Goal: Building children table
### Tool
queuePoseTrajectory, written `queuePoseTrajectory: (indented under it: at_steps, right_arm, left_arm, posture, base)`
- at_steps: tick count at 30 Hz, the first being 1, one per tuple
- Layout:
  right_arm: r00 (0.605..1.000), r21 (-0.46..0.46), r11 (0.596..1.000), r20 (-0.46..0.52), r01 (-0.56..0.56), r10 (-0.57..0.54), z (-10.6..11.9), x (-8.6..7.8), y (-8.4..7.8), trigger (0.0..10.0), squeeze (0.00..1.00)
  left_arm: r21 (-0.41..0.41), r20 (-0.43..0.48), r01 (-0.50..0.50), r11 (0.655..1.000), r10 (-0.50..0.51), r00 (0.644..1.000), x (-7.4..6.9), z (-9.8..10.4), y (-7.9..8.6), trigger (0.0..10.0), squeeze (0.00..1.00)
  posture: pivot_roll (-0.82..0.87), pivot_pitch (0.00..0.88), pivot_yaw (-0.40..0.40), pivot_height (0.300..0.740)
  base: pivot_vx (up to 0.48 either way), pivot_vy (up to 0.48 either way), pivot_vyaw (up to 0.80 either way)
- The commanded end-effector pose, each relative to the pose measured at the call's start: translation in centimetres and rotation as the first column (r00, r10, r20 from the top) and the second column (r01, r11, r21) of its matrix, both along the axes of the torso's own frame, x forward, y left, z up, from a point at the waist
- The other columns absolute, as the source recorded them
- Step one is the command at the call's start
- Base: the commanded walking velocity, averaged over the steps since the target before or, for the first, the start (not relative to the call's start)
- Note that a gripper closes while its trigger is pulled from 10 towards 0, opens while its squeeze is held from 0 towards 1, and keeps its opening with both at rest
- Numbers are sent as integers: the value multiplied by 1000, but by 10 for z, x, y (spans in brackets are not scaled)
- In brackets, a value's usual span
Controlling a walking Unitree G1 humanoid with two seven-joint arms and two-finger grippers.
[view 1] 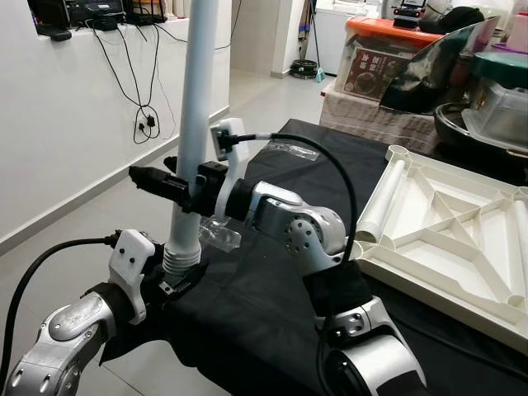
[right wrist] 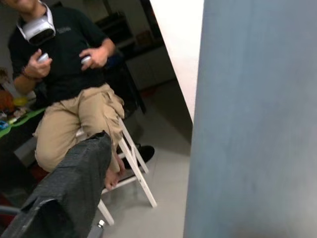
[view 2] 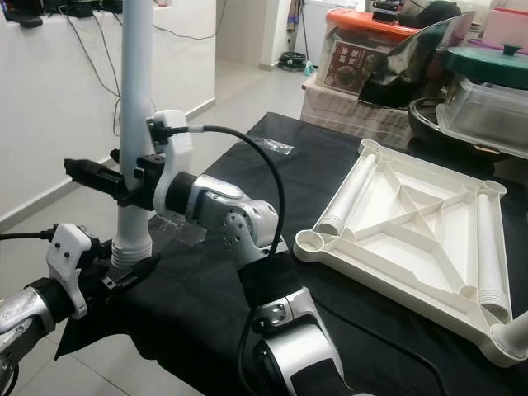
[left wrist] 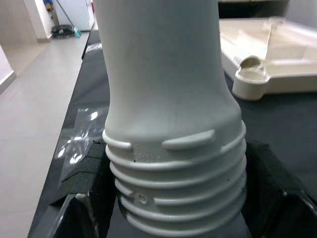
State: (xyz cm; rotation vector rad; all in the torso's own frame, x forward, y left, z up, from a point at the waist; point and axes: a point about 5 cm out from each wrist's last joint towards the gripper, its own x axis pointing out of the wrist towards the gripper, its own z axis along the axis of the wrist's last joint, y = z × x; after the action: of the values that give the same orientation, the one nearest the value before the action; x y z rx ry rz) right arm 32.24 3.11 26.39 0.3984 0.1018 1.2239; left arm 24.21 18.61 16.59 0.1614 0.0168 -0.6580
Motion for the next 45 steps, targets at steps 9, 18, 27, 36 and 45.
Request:
queuePoseTrajectory:
  at_steps: [9, 18, 27, 36, 45]
  right_arm:
    - [999, -73, 997, -16, 34, -35, -9, 5, 4, 0, 0]
    - [998, -42, 998, -34, 47, -48, -6, 6, 4, 0, 0]
    - [989, 0, 990, -35, 141, -141, 0, 19, -13, 0, 0]
    - [863, 16, 865, 64, 502, -502, 9, 55, -66, 0, 0]
    - [661, -4, 667, 134, 745, -738, 0, 65, -107, 3647, 0]
  left_arm:
    - [63, 1, 76, 995, -77, 997, -7, -3, -6, 10000, 0]
    - [88, -2, 84, 993, -84, 996, -8, -7, -5, 10000, 0]
    - [17, 83, -12, 1000, 11, 996, 0, 6, 5, 10000, 1000]
    - [-12, 120, -148, 989, 149, 982, -1, 13, 15, 10000, 1000]
    - [-116, 90, -412, 904, 423, 902, 6, 4, 20, 10000, 0]
  posture:
    - [102, 0, -74, 740]
    - [99, 0, -68, 740]
    - [102, 0, -70, 740]
    - [104, 0, -74, 740]
    - [98, 0, -78, 740]
  base:
    - [0, 0, 0]
    - [0, 0, 0]
    - [0, 0, 0]
    - [0, 0, 0]
    - [0, 0, -89]
